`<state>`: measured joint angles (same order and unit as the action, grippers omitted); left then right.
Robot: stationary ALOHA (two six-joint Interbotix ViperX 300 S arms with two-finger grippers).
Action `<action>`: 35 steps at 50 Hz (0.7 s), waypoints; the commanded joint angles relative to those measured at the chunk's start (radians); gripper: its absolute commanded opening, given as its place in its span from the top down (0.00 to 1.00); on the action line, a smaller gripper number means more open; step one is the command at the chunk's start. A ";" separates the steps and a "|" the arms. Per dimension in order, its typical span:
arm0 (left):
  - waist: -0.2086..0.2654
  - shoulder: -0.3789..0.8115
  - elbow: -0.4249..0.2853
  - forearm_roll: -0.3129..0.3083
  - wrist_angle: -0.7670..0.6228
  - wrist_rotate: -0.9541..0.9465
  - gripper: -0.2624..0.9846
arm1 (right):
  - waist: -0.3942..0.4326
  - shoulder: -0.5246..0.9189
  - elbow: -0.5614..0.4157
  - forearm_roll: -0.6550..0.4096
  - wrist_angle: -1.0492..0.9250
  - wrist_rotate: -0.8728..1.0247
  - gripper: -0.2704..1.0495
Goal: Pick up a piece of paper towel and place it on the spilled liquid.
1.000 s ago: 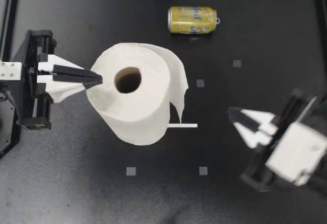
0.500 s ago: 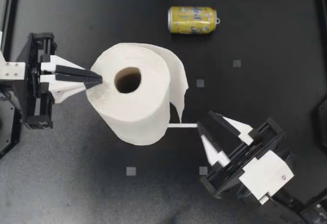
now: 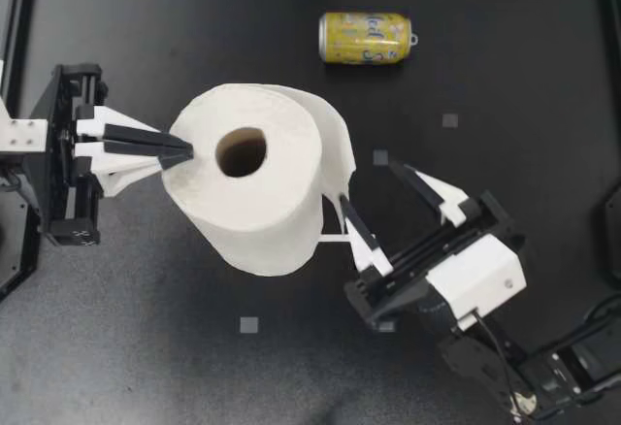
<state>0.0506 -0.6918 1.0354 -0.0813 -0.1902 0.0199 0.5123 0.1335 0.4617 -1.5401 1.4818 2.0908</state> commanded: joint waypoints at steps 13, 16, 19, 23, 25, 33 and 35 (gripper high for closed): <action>0.003 0.015 -0.002 -0.006 0.003 0.000 0.75 | -0.069 -0.008 -0.031 -0.052 -0.006 0.000 0.25; 0.003 0.021 -0.003 -0.006 0.003 0.000 0.75 | -0.086 -0.006 -0.035 -0.060 -0.020 0.000 0.25; 0.003 0.026 -0.006 -0.006 0.005 0.000 0.75 | -0.101 -0.005 -0.035 -0.060 -0.035 -0.002 0.25; 0.003 0.032 -0.006 -0.006 0.005 0.000 0.75 | -0.121 -0.003 -0.035 -0.061 -0.044 -0.003 0.25; 0.003 0.034 -0.006 -0.006 0.003 0.000 0.75 | -0.129 -0.002 -0.035 -0.061 -0.044 -0.006 0.26; 0.003 0.035 -0.002 -0.005 0.003 0.000 0.75 | -0.146 0.003 -0.034 -0.060 -0.057 -0.025 0.33; 0.003 0.035 -0.002 -0.006 0.003 0.000 0.75 | -0.150 0.003 -0.035 -0.061 -0.069 -0.025 0.36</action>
<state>0.0506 -0.6750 1.0308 -0.0844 -0.1933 0.0199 0.3728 0.1488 0.4495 -1.5938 1.4235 2.0678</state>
